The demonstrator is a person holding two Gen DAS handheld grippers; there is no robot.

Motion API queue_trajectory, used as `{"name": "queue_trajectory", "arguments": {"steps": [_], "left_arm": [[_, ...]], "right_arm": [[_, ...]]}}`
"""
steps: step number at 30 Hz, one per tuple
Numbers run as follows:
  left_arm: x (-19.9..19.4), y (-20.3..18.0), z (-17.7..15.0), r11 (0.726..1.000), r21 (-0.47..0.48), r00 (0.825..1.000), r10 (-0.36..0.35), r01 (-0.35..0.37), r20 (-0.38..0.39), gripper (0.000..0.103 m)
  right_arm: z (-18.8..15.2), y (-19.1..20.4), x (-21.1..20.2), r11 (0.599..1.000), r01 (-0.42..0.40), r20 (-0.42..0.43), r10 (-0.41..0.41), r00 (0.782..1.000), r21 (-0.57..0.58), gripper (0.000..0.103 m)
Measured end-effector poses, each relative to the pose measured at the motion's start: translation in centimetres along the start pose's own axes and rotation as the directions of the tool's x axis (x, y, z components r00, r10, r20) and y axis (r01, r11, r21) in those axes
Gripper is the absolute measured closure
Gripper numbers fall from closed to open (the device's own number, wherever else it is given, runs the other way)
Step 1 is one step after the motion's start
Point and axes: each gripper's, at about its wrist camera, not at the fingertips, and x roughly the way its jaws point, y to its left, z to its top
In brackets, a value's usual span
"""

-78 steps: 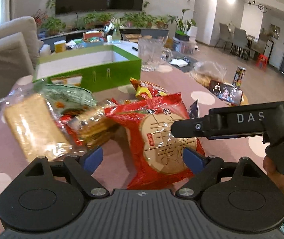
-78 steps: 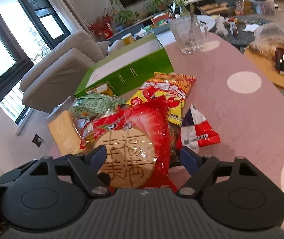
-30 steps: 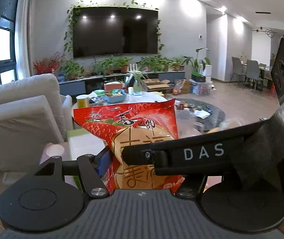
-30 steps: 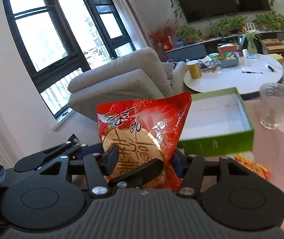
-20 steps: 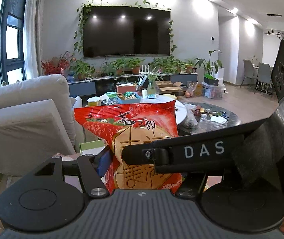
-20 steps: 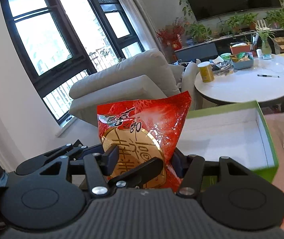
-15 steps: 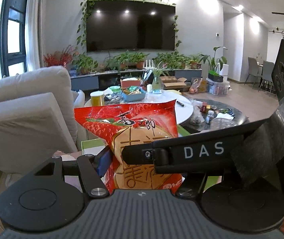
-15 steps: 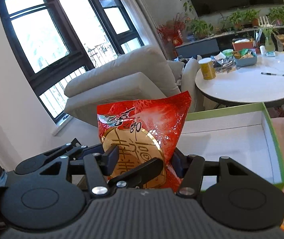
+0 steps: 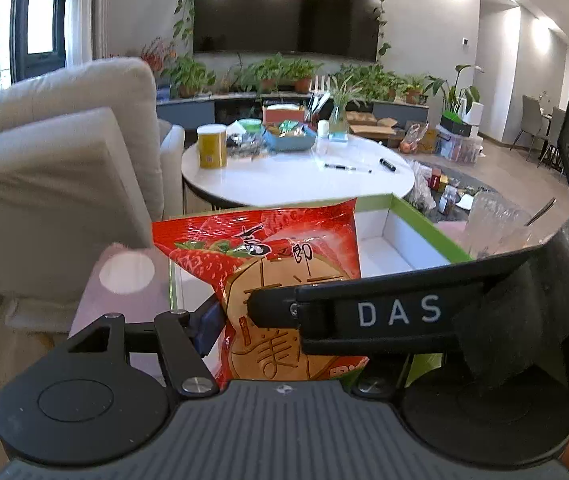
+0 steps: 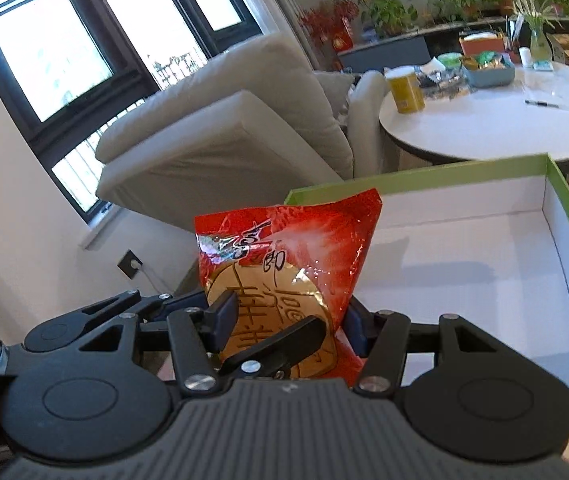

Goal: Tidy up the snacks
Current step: 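Carry the red biscuit packet into the green box and release it, then move the right gripper to the clear bread bag and grasp it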

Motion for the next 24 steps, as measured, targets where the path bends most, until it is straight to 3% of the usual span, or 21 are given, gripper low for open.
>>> {"name": "queue_trajectory", "arguments": {"steps": [6,9,12,20,22,24], "left_arm": [[0.3,0.0,-0.8,1.000,0.003,0.997,0.009,-0.009,-0.071,0.041],[-0.5,-0.3,-1.0,0.999,0.030,0.998,0.032,-0.030,-0.048,0.036],[-1.7,-0.7,-0.9,0.999,0.043,1.000,0.020,-0.019,-0.023,0.032],[-5.8,-1.2,-0.3,0.999,0.034,0.999,0.003,-0.005,0.046,0.027],[-7.1,-1.2,-0.3,1.000,0.026,0.998,0.009,-0.011,0.069,0.027],[-8.6,-1.1,-0.5,1.000,0.018,0.995,0.017,-0.019,0.094,0.026]], "right_arm": [[-1.0,-0.1,0.9,0.999,0.038,-0.069,-0.036,0.997,0.018,0.057],[-1.1,-0.3,0.8,0.998,0.054,-0.077,-0.052,0.996,0.028,0.054],[-0.9,0.2,-0.5,0.998,0.064,-0.040,-0.063,0.997,0.023,0.046],[-1.7,3.2,-5.5,0.996,0.079,0.095,-0.076,0.993,-0.038,0.044],[-2.3,3.9,-7.1,0.995,0.093,0.158,-0.084,0.984,-0.049,0.044],[-2.8,4.3,-9.0,0.991,0.126,0.256,-0.112,0.960,-0.040,0.044]]}}
